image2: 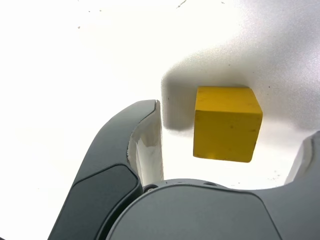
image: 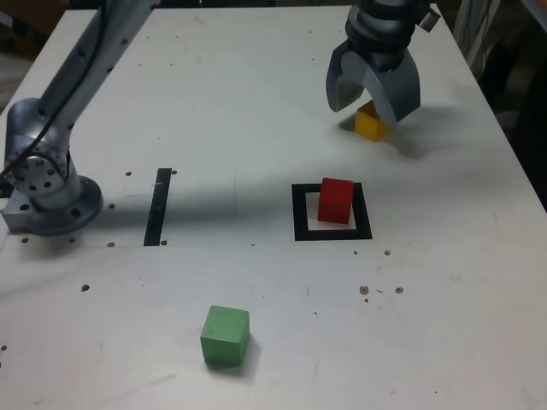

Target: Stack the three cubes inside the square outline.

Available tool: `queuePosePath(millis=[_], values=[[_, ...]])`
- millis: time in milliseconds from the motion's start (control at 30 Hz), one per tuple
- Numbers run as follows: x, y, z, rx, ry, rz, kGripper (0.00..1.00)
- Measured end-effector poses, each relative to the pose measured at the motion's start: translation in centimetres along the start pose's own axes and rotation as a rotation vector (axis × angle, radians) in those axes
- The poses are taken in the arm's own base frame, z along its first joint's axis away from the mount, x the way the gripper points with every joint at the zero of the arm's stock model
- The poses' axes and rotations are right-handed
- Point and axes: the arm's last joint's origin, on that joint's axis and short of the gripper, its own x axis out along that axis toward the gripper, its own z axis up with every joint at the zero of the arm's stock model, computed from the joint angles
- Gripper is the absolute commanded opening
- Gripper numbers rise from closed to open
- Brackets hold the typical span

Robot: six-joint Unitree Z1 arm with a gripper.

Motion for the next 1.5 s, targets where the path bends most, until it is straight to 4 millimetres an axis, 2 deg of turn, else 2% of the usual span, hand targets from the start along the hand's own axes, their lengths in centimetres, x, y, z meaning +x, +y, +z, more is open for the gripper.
queuePosePath(millis=[433,533,733,1033,1500], values=[[1.2,0.4,0.5,-0.003,0.001,-0.011,0.82],[1.3,0.4,0.6,-0.007,-0.007,-0.013,0.74],[1.4,0.6,0.8,-0.024,-0.032,-0.007,0.50],[1.5,0.7,1.0,-0.035,-0.051,0.004,0.29],[1.6,0.5,0.9,-0.090,-0.046,0.000,0.11]])
